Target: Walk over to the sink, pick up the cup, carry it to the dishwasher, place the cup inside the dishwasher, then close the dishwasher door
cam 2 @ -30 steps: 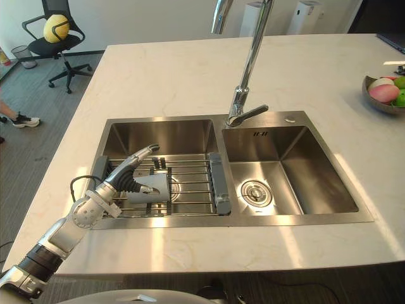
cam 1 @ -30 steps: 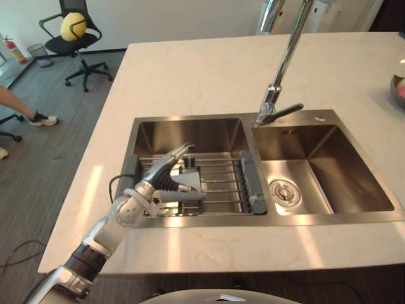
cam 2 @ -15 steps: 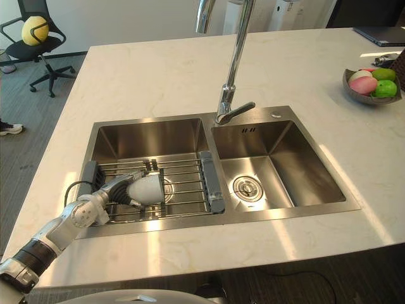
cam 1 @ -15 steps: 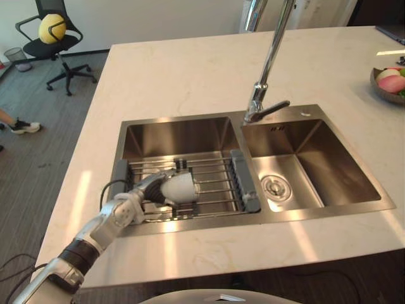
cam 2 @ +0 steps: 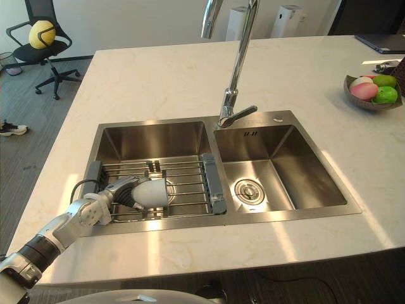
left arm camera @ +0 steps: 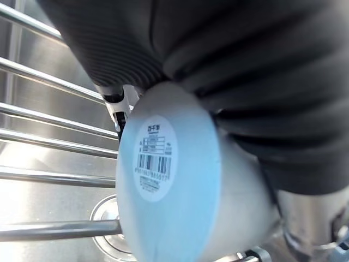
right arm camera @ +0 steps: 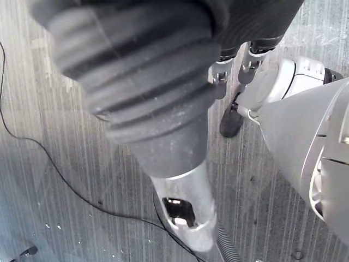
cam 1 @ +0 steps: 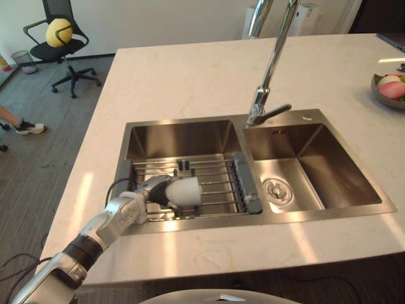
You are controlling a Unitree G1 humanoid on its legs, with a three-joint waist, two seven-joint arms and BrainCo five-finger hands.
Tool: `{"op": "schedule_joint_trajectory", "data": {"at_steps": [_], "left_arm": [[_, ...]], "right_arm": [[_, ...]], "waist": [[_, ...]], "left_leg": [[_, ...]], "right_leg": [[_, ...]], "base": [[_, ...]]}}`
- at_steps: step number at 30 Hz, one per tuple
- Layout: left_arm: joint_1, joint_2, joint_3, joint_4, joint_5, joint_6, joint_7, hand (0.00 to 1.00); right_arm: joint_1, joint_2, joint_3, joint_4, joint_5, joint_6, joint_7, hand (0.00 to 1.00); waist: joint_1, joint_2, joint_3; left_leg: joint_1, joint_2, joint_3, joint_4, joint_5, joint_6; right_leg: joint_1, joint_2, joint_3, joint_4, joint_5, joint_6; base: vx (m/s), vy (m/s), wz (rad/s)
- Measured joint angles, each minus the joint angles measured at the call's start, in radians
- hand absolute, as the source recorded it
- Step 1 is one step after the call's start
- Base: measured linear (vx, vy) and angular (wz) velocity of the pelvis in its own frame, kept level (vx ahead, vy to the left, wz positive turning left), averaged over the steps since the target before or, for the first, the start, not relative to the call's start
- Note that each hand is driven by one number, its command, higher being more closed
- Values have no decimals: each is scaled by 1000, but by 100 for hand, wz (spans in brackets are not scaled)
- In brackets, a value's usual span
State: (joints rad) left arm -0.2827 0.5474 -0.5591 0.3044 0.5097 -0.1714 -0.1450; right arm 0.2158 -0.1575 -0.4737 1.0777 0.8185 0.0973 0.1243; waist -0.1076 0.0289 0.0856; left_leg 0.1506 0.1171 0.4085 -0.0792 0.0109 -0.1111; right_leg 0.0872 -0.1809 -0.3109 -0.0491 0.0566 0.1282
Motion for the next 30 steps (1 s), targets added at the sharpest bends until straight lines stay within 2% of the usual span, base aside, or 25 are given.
{"op": "schedule_joint_trajectory", "data": {"at_steps": [4, 7, 10, 12, 15, 16, 18, 19, 21, 23, 24, 27, 30], "left_arm": [[-8, -2, -23, 6, 22, -3, 6, 100], [-16, -4, -33, 24, 35, -22, 32, 100], [-20, -2, -41, 36, 51, -66, 90, 100], [-29, 13, -58, 47, 64, -125, 183, 100], [-27, 22, -75, 54, 6, -171, 282, 100], [-26, 21, -67, 50, -53, -186, 324, 100], [-15, 22, -26, 20, -162, -210, 344, 100], [1, 21, 52, -48, -272, -241, 351, 100], [3, 13, 142, -139, -414, -251, 351, 100], [-3, -35, 291, -273, -591, -263, 319, 100], [-10, -75, 357, -359, -681, -267, 289, 100], [-11, -133, 445, -524, -842, -270, 198, 100], [-10, -186, 510, -586, -972, -261, 153, 100]], "right_arm": [[-4, -2, 0, 1, 0, -7, 0, 0], [-4, -2, 1, 4, 0, -7, 0, 0], [-4, -4, 1, 5, 0, -7, -1, 0], [-4, -8, 1, 8, 0, -7, 0, 0], [-5, -11, 0, 8, 1, -7, 1, 0], [-5, -10, -1, 8, 0, -7, 1, 0], [-6, -10, -9, 8, 0, -7, 1, 0], [-5, -9, -27, 8, -1, -7, 1, 0], [-5, -8, -50, 8, -2, -8, 1, 0], [-9, 1, -89, 9, -6, -7, 2, 0], [-9, 9, -103, 12, -31, -7, 0, 0], [-33, 28, -130, 40, -67, -6, -5, 0], [-56, 48, -131, 40, -81, -5, -18, 0]], "waist": [[-3, 0, 0], [-5, 3, -2], [-10, 4, -3], [-14, 5, -3], [-16, 7, -3], [-14, 5, 0], [-10, -3, 4], [-5, -9, 6], [2, -11, 6], [9, -9, 5], [26, -9, 5], [59, -10, 4], [86, -10, 4]], "left_leg": [[0, -2, 0, 0, 0, 0], [0, -2, 1, 0, 0, 0], [-1, -2, 1, 0, 0, 0], [-3, -2, 1, 0, 0, 0], [-4, -2, 1, 0, 0, 0], [-7, -2, -1, 0, 0, 1], [-10, -2, -2, 0, 0, 1], [-10, -2, -3, 1, 1, 1], [-10, -3, -6, 1, 1, 1], [-12, -3, -23, 1, 1, 2], [-12, -3, -27, 1, 1, 2], [-11, -4, -38, 1, 3, 5], [-11, -7, -54, 0, 10, 9]], "right_leg": [[-1, -2, 0, 1, 0, 0], [-1, -2, 0, 1, 0, 1], [-2, -2, 0, 1, 0, 1], [-3, -2, 0, 0, 0, 1], [-3, -2, -1, -2, 0, 2], [-4, -2, -3, -3, 1, 2], [-3, -2, -4, -2, 1, 2], [-2, -2, -4, -2, 1, 2], [-1, -3, -9, 1, 1, 2], [5, -5, -25, 8, -1, 4], [5, -6, -29, 16, -4, 5], [5, -9, -32, 35, -13, 4], [14, -12, -36, 39, -15, 4]], "base": [[0, 0, 0], [0, 0, 0], [0, 0, 0], [0, 0, 0], [0, 0, 0], [0, 0, 0], [0, 0, 0], [0, 0, 0], [1, -7, 4], [-1, -15, 17], [-6, -8, 14], [-22, -4, 11], [-45, 0, 13]]}}
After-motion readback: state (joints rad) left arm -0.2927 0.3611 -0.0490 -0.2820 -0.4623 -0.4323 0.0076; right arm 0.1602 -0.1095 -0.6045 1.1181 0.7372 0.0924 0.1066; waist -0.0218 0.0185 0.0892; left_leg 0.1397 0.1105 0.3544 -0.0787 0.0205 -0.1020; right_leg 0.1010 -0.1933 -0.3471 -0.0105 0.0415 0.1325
